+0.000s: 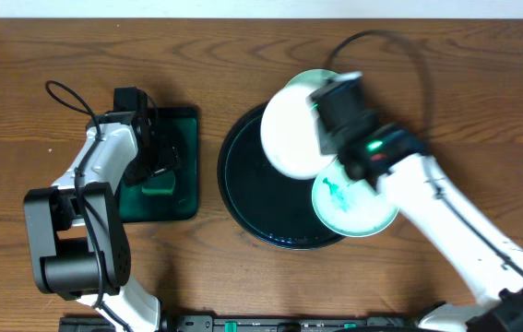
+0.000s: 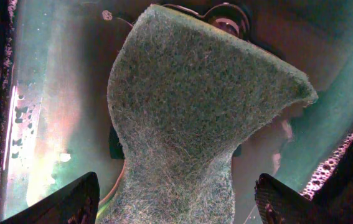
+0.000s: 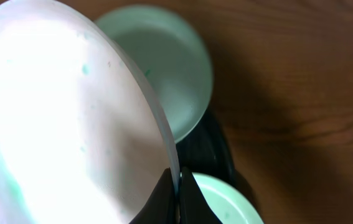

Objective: Clean dirty plates on tray and stack at the side
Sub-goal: 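Carry the plate to the right side and set it on the table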

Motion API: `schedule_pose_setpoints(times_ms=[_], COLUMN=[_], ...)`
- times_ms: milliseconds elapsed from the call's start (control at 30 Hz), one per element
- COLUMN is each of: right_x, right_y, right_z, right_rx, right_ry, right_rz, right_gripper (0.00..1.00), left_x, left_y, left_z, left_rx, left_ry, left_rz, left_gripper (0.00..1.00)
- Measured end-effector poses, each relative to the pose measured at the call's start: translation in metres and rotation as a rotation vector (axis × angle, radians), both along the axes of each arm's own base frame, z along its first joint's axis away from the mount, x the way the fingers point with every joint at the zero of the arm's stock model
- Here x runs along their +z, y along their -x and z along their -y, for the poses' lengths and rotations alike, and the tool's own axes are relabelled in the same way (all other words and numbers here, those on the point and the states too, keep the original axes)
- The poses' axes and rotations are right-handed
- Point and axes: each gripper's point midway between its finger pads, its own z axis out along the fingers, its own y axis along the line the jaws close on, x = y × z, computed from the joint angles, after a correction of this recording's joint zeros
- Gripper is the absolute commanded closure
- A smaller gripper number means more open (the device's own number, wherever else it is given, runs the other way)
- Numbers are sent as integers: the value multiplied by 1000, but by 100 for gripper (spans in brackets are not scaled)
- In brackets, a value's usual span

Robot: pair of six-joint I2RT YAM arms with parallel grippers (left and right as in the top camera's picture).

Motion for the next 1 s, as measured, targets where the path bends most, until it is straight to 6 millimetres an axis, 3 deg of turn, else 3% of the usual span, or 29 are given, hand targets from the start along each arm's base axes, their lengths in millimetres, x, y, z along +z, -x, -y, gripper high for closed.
schedule_pose_setpoints(times_ms=[133,200,400,533,633,800,1000], right_x=[32,41,23,7,-10,-56,-111], right_y=[-21,-26,-11,1,4,5,-1], right_z=[54,97,203,258,279,306,307], right_rx=[-146,-252,-524,-668,-726,-803,-807], right_ry=[-172,-242,-330,-356,-361,-373,-378], right_rz=[37,44,-35,-67,-101,-202,-324], right_gripper=[99,99,99,99,99,99,99], left_x=[0,0,0,0,0,0,0], left_y=[0,0,0,0,0,0,1], left_z=[0,0,0,0,0,0,0], left_rx=[0,0,0,0,0,0,0], left_ry=[0,0,0,0,0,0,1], left_rz=[0,0,0,0,-1,-1,-6], left_gripper=[20,20,20,20,20,20,20])
